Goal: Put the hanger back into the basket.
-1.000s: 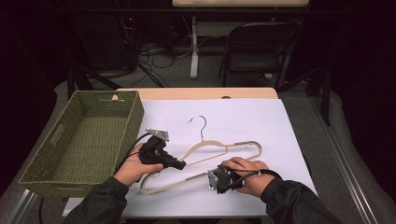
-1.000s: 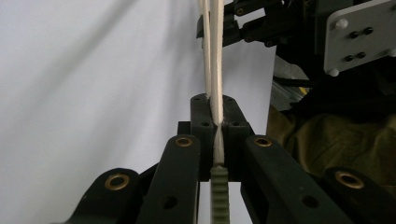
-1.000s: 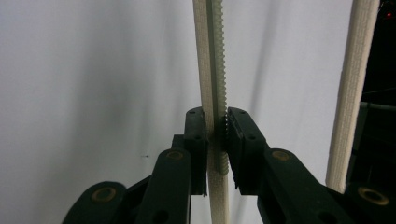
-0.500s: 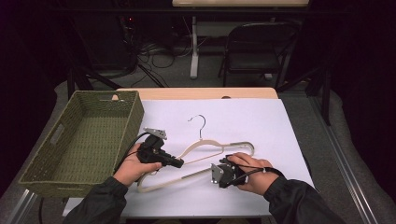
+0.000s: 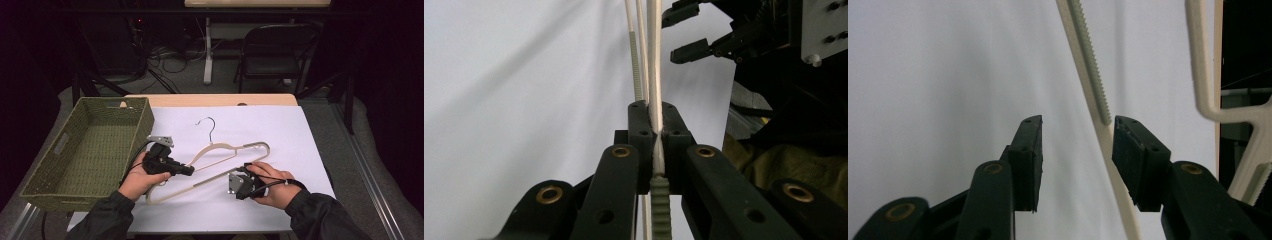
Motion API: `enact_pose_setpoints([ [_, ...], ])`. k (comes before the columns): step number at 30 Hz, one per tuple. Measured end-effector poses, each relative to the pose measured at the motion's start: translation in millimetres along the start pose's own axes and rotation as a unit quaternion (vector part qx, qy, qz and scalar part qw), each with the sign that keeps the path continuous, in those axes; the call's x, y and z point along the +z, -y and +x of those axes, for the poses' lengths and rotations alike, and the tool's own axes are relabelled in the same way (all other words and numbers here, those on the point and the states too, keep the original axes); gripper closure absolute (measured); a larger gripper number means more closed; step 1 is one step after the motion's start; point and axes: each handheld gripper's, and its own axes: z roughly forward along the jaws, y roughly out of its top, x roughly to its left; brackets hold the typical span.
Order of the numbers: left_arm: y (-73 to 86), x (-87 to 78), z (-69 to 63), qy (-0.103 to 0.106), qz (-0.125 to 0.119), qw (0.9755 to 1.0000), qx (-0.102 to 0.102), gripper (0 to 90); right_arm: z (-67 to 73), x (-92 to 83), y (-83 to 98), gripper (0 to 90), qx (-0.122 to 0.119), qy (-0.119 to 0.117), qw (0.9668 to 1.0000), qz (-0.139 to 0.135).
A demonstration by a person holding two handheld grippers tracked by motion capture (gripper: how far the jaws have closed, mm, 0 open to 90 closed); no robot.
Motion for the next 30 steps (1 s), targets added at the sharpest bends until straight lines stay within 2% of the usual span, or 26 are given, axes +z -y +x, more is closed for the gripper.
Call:
enact_pose_setpoints([
  [2,-0.8,-4.3,-1.9,-0.009,-0.002,1.0000,0.001,87.3,-0.5,-3.1,0.8,54.2,0.007,0.002,0.9999,0.008],
  [6,-0.9,-11.3,-4.9,-0.020,-0.012,0.9997,-0.004,87.3,-2.4,-6.4,5.0,50.9,0.022,0.003,0.9998,-0.002],
  [8,-1.1,-14.2,-7.0,-0.027,-0.015,0.9995,-0.004,87.3,-2.5,-7.6,7.4,49.6,0.033,0.004,0.9994,0.003],
  [12,-2.0,-18.2,-10.7,-0.041,-0.017,0.9990,0.001,87.3,-3.8,-7.9,11.1,47.1,0.036,0.008,0.9993,0.005],
  [19,-4.7,-29.9,-19.4,-0.052,-0.024,0.9984,0.004,87.3,-5.2,-9.1,14.1,46.2,0.043,0.011,0.9990,0.001],
  [22,-6.8,-40.7,-24.5,-0.056,-0.029,0.9980,0.008,87.3,-6.1,-10.0,15.9,44.5,0.049,0.013,0.9987,0.002],
  [24,-7.8,-49.7,-27.7,-0.060,-0.031,0.9977,0.010,87.4,-6.6,-9.3,18.1,42.8,0.051,0.011,0.9986,-0.011],
  [30,-5.6,-79.1,-32.4,-0.069,-0.039,0.9968,0.008,87.4,-7.8,-10.6,23.4,42.6,0.066,0.006,0.9978,0.001],
])
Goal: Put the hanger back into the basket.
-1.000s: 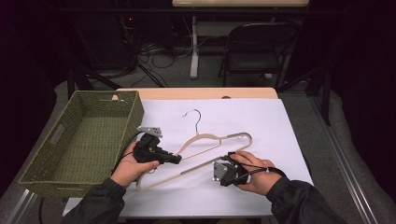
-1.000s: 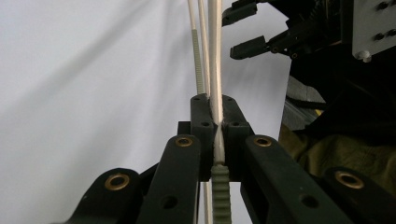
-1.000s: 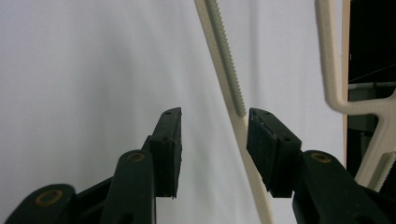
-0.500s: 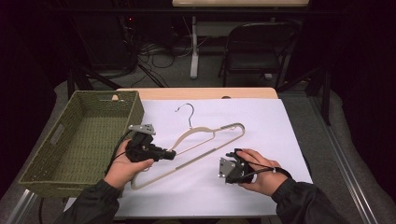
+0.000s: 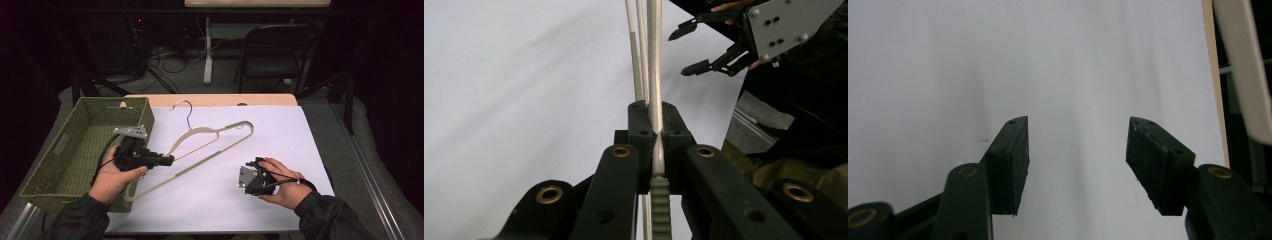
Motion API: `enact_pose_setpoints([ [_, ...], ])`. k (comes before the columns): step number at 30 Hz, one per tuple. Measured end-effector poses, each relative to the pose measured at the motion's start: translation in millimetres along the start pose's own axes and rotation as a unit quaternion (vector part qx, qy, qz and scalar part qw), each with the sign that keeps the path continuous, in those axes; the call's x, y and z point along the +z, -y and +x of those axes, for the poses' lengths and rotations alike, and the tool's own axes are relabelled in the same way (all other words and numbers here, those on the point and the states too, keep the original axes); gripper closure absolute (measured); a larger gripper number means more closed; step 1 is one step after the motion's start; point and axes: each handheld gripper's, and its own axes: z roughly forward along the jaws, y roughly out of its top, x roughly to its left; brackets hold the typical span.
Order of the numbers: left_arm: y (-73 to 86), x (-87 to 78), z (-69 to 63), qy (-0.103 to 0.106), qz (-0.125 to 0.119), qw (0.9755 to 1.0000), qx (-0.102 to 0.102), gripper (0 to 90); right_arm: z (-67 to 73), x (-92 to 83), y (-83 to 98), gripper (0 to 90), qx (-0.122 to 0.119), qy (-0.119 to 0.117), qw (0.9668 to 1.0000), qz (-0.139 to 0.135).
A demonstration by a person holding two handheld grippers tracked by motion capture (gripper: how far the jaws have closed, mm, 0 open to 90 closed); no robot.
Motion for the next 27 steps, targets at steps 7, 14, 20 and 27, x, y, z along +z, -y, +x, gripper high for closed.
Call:
enact_pose_setpoints([
  [7,11.4,-39.4,16.2,-0.017,-0.021,0.9993,-0.024,87.4,-4.3,-0.7,4.8,40.0,0.018,0.010,0.9998,-0.004],
  [14,25.5,-79.3,38.6,-0.046,-0.041,0.9968,-0.051,87.3,-8.3,2.6,11.0,34.5,0.043,0.010,0.9990,0.006],
  [20,36.0,-108.7,58.9,-0.064,-0.055,0.9941,-0.067,87.4,-8.5,5.9,12.0,33.0,0.049,0.006,0.9986,0.017],
  [27,47.6,-140.0,79.4,-0.084,-0.065,0.9909,-0.083,87.4,-9.0,6.9,12.1,32.6,0.047,0.009,0.9987,0.019],
])
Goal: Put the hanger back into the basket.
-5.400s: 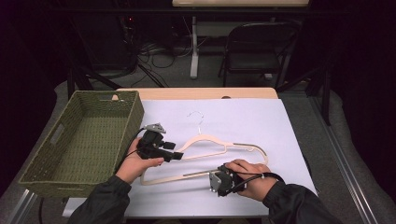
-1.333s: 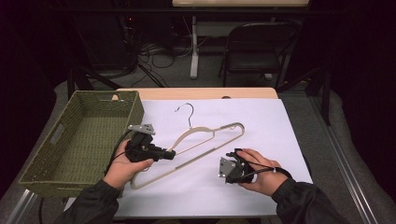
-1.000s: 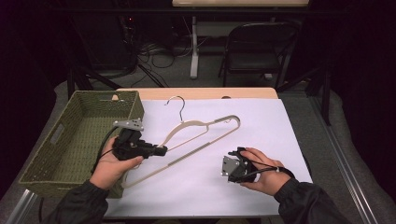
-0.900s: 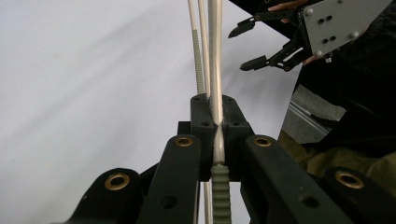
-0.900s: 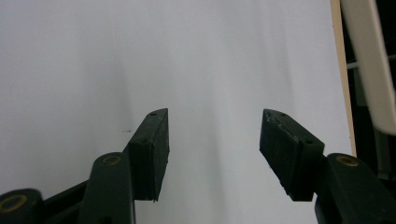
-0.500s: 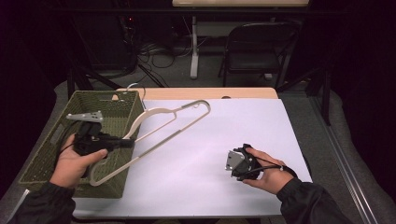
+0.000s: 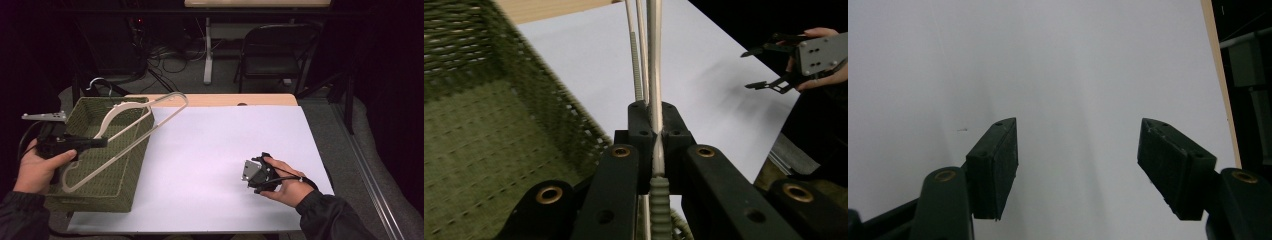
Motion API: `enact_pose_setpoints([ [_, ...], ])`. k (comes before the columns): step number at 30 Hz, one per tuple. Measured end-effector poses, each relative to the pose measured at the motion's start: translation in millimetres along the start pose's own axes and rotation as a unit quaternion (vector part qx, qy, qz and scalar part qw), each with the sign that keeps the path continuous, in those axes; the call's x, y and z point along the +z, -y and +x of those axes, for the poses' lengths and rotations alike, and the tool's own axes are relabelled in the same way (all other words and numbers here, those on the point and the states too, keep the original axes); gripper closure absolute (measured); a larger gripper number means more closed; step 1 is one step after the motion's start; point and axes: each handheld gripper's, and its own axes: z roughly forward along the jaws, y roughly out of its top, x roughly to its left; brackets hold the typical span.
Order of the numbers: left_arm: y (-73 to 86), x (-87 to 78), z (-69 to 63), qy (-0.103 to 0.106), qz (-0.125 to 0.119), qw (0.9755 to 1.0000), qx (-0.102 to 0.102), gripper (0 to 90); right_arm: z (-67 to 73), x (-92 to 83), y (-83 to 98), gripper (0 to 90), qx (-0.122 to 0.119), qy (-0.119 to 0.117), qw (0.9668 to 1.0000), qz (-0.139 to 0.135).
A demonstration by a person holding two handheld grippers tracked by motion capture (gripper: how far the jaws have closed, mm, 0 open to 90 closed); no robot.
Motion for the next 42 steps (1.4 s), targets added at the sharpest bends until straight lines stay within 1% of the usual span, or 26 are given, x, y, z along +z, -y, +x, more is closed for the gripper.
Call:
enact_pose_setpoints([
  [3,2.9,-11.3,9.5,-0.006,-0.008,0.9999,-0.002,87.4,0.3,0.3,0.6,32.6,0.002,0.000,1.0000,0.002],
  [7,8.2,-23.4,24.1,-0.013,-0.010,0.9998,-0.008,87.4,1.0,1.4,0.9,32.6,0.000,0.001,1.0000,0.003],
  [9,11.2,-28.2,30.8,-0.018,-0.010,0.9997,-0.010,87.3,2.4,2.2,1.2,32.6,0.004,0.000,1.0000,0.002],
  [10,13.2,-31.6,35.2,-0.021,-0.010,0.9997,-0.012,87.4,2.1,2.7,1.1,32.6,-0.003,0.000,1.0000,0.001],
  [13,17.5,-40.5,45.3,-0.031,-0.016,0.9991,-0.022,87.4,2.3,3.2,1.2,32.6,-0.004,0.000,1.0000,0.005],
  [17,22.5,-49.6,55.6,-0.043,-0.020,0.9983,-0.033,87.3,2.0,3.8,1.1,32.6,0.000,0.002,1.0000,0.005],
  [18,23.4,-51.2,57.2,-0.047,-0.021,0.9982,-0.031,87.4,2.0,3.8,1.0,32.6,0.000,0.002,1.0000,0.005],
  [20,25.2,-53.9,60.6,-0.053,-0.021,0.9978,-0.034,87.3,2.2,4.1,0.9,32.6,0.000,0.001,1.0000,0.003],
  [21,25.9,-55.0,62.2,-0.053,-0.019,0.9979,-0.034,87.3,2.8,3.8,0.9,32.6,0.003,0.002,1.0000,0.007],
  [25,29.4,-55.0,70.6,-0.063,-0.013,0.9974,-0.032,87.4,2.2,3.1,0.8,32.7,-0.003,0.004,1.0000,0.002],
  [26,31.1,-54.2,73.5,-0.064,-0.015,0.9972,-0.036,87.3,2.1,3.2,1.0,32.7,-0.003,0.004,1.0000,0.000],
  [27,32.6,-53.7,75.8,-0.066,-0.016,0.9970,-0.036,87.3,2.6,2.8,1.5,32.7,0.004,0.005,1.0000,0.001],
  [29,35.9,-53.1,80.4,-0.065,-0.018,0.9970,-0.038,87.3,2.6,3.0,2.2,32.7,0.002,0.005,1.0000,0.003],
  [31,37.7,-53.1,83.4,-0.068,-0.020,0.9969,-0.035,87.3,2.6,3.6,2.4,32.7,-0.002,0.006,1.0000,0.004],
  [33,39.2,-53.5,86.0,-0.067,-0.018,0.9973,-0.026,87.3,2.6,4.6,2.1,32.9,-0.003,0.005,1.0000,0.008],
  [34,39.9,-53.6,86.8,-0.069,-0.019,0.9972,-0.023,87.3,2.6,5.6,1.9,32.9,-0.003,0.003,1.0000,0.004],
  [35,41.1,-54.4,87.6,-0.068,-0.022,0.9971,-0.025,87.3,2.5,5.7,1.4,32.9,-0.005,0.004,1.0000,0.006],
  [36,43.2,-54.5,89.3,-0.072,-0.017,0.9969,-0.024,87.4,3.2,5.9,1.0,32.9,0.000,0.003,1.0000,0.007],
  [38,47.7,-53.4,92.4,-0.075,-0.004,0.9968,-0.027,87.3,3.6,6.6,-0.1,32.9,-0.008,0.004,0.9999,0.007],
  [40,52.6,-51.6,94.9,-0.077,0.006,0.9967,-0.024,87.3,4.2,7.1,-0.4,32.9,-0.007,0.004,1.0000,0.006],
  [42,56.5,-49.8,96.4,-0.083,0.010,0.9962,-0.024,87.4,4.4,7.3,-0.7,32.9,-0.006,0.004,1.0000,0.007],
])
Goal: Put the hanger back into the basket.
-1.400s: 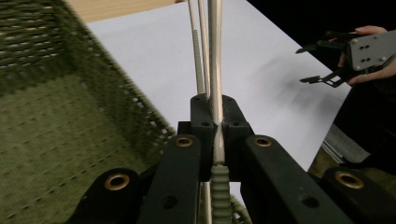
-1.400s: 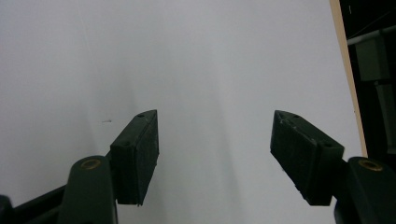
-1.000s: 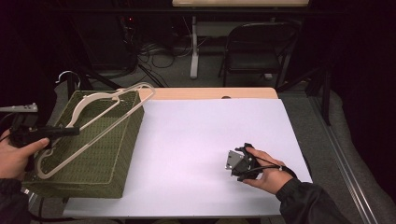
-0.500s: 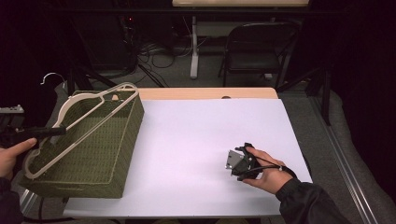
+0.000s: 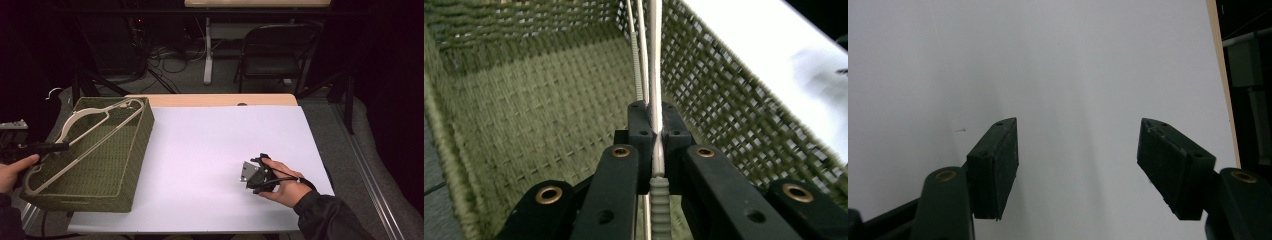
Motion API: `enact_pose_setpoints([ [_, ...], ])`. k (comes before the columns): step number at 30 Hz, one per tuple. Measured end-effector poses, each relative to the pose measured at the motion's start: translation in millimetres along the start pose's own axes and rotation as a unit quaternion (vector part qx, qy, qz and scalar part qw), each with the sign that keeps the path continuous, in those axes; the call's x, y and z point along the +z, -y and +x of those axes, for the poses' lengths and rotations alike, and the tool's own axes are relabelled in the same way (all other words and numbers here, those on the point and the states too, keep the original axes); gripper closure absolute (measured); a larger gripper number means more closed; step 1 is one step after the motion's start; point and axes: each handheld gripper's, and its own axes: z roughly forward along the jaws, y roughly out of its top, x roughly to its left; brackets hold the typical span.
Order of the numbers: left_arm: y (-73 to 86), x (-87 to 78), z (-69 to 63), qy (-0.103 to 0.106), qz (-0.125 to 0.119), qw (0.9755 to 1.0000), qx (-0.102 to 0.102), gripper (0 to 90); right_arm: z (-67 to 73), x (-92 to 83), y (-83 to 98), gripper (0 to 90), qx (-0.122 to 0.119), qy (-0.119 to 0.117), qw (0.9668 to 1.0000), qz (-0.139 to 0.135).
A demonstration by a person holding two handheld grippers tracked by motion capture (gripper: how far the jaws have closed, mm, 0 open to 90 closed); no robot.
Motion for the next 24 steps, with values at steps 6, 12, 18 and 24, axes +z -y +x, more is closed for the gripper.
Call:
enact_pose_setpoints([
  [6,10.8,9.8,5.0,-0.011,0.009,0.9999,-0.001,87.3,0.2,-0.8,-0.4,32.9,-0.001,-0.001,1.0000,-0.002],
  [12,14.6,19.6,5.9,-0.021,0.033,0.9992,0.004,87.3,-1.0,-1.2,0.2,32.9,-0.001,0.000,1.0000,-0.001],
  [18,12.9,27.4,0.5,-0.041,0.060,0.9970,0.027,87.3,0.0,-1.0,-0.3,33.2,0.000,0.000,1.0000,-0.002],
  [24,12.4,30.3,-5.5,-0.065,0.075,0.9936,0.054,87.1,-0.2,-1.6,0.3,33.4,0.000,-0.001,1.0000,-0.005],
])
